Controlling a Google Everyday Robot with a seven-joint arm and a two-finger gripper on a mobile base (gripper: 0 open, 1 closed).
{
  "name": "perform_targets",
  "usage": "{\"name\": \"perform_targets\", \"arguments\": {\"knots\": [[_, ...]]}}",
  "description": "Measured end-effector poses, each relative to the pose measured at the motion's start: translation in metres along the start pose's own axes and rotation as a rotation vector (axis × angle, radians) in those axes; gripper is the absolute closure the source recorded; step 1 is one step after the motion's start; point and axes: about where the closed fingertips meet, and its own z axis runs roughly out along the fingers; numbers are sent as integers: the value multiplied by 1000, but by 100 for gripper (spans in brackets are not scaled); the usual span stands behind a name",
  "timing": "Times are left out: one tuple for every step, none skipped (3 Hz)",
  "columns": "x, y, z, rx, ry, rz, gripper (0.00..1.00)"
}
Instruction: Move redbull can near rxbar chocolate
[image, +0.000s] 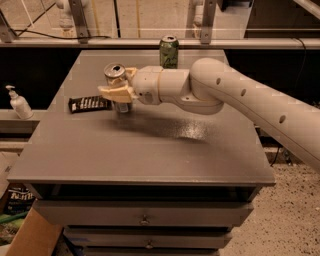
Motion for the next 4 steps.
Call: {"name": "perform_targets", "arguments": {"knots": [[11, -12, 17, 15, -18, 38, 100], [21, -21, 23, 31, -13, 53, 100], [21, -23, 23, 34, -11, 54, 100], [21, -23, 23, 34, -11, 54, 82]]}}
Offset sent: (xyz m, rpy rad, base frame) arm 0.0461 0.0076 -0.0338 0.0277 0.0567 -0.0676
